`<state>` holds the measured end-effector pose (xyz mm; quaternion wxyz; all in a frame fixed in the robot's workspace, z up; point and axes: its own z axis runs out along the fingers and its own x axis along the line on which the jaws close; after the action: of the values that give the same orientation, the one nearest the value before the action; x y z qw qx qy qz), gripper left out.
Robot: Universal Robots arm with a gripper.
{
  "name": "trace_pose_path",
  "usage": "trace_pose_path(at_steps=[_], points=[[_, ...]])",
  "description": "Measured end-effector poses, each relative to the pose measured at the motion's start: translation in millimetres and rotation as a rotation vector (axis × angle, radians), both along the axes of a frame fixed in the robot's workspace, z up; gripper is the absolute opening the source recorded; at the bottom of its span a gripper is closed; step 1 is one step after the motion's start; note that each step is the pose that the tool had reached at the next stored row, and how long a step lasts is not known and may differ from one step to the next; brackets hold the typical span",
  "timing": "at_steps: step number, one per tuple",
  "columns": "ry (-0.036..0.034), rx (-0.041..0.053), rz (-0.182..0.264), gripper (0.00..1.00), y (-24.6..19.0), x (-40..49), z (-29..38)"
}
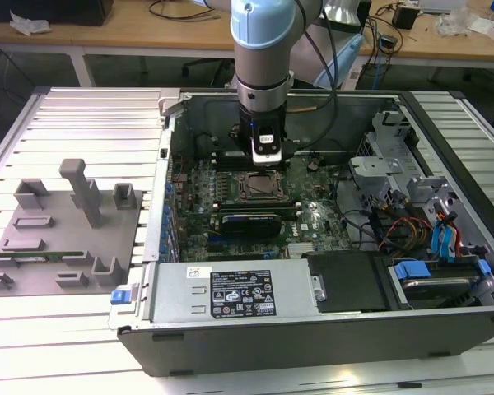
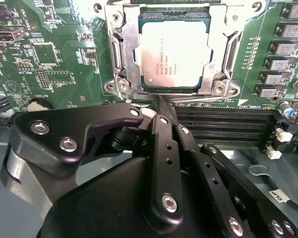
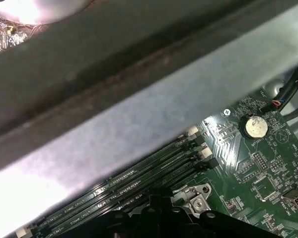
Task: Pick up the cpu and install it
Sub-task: 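Install the first cpu locking lever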
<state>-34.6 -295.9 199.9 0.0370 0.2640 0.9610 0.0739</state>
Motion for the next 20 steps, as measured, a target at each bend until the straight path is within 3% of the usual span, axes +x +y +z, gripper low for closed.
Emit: trace_pose_path(at_steps=[3, 8, 15, 20], points=[[0.0001, -0.0002, 0.000, 0.11, 0.1, 0.0, 0.4], [-0.0002, 0.0000, 0.000, 0.11, 1.0, 0.0, 8.7], [-0.0005, -0.0001, 0.000, 0.11, 4.6, -0.3, 9.1], [-0.0018, -0.0001, 0.000, 0.11, 4.7, -1.0, 9.1]])
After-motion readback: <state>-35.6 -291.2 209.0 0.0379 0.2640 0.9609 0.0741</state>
